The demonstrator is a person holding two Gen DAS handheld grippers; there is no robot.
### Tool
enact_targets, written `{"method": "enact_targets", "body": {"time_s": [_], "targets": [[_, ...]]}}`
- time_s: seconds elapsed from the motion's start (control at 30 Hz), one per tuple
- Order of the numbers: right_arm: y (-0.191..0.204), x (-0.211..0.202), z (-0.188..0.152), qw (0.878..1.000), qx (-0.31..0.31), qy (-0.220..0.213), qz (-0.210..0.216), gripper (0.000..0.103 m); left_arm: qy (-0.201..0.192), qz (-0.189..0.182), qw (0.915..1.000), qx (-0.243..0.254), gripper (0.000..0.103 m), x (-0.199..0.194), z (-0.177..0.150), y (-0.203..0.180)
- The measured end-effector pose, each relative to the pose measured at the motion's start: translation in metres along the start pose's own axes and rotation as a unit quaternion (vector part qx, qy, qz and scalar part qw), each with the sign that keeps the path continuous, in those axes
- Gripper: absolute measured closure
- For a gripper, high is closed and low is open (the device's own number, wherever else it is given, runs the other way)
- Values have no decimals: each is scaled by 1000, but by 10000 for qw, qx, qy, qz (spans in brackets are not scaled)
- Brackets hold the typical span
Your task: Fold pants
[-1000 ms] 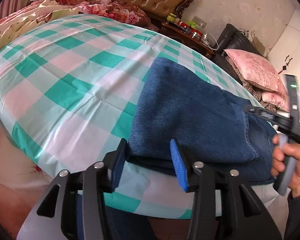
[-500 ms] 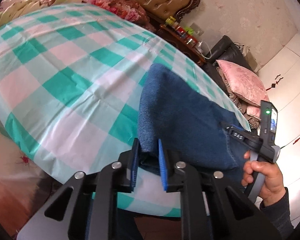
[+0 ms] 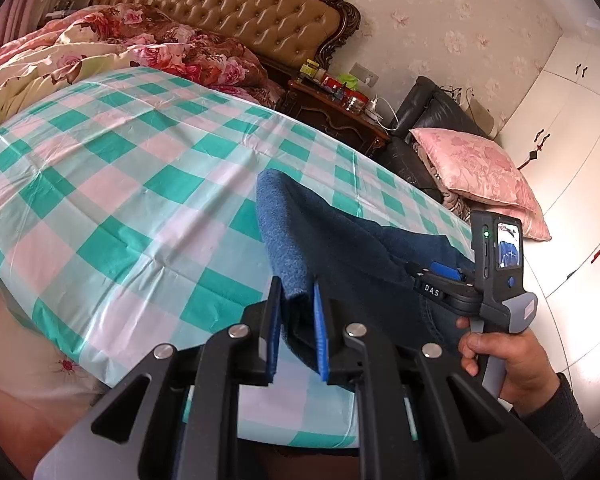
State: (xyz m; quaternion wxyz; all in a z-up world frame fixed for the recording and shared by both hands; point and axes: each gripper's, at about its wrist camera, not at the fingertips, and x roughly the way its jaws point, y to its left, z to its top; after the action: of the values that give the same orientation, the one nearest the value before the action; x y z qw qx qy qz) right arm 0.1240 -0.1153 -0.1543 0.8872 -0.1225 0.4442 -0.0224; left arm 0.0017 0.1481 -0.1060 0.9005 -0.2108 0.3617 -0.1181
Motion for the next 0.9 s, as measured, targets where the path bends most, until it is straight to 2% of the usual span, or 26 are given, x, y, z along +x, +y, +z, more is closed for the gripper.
{"method": "enact_targets", "body": {"time_s": [0.17,0.27,0.33,0.4,0.5,0.53,0.57,0.63,0.73,0.77,0.8,0.83,0.87,0.9], "targets": [[-4,-12,8,10000,22,-53,27,51,-25,6,10000,78,89,-3,1,-3],[-1,-39,32,9988,100,-249,403,26,-73,13,9999,151,89,-3,0,-7],[13,-55,54,9960,-65,-228,858,22,-102,59,9997,198,89,-3,-1,-10],[34,-64,74,9901,-255,-53,1377,20,-118,100,9996,227,89,-3,-3,-13],[76,-71,104,9720,-400,411,2280,19,-176,195,9986,468,89,-2,-5,-25],[88,-69,109,9671,-449,574,2436,18,-182,210,9981,544,89,-3,-6,-28],[102,-67,113,9640,-557,711,2501,17,-203,246,9972,678,89,-3,-7,-34],[131,-60,118,9634,-863,907,2371,17,-238,304,9956,856,89,-4,-8,-41],[156,-47,115,9591,-1017,1197,2357,18,-284,339,9927,1122,89,-4,-11,-50],[160,-43,114,9589,-1060,1227,2331,20,-296,321,9925,1139,89,-5,-12,-50],[163,-40,113,9598,-1103,1227,2271,28,-305,278,9928,1128,89,-5,-12,-50],[166,-36,109,9601,-1178,1228,2220,61,-323,216,9935,1070,89,-6,-12,-48],[165,-34,107,9610,-1209,1223,2164,76,-330,162,9944,987,89,-7,-12,-45],[163,-34,105,9605,-1170,1203,2222,78,-334,31,9961,813,89,-7,-12,-40]]}}
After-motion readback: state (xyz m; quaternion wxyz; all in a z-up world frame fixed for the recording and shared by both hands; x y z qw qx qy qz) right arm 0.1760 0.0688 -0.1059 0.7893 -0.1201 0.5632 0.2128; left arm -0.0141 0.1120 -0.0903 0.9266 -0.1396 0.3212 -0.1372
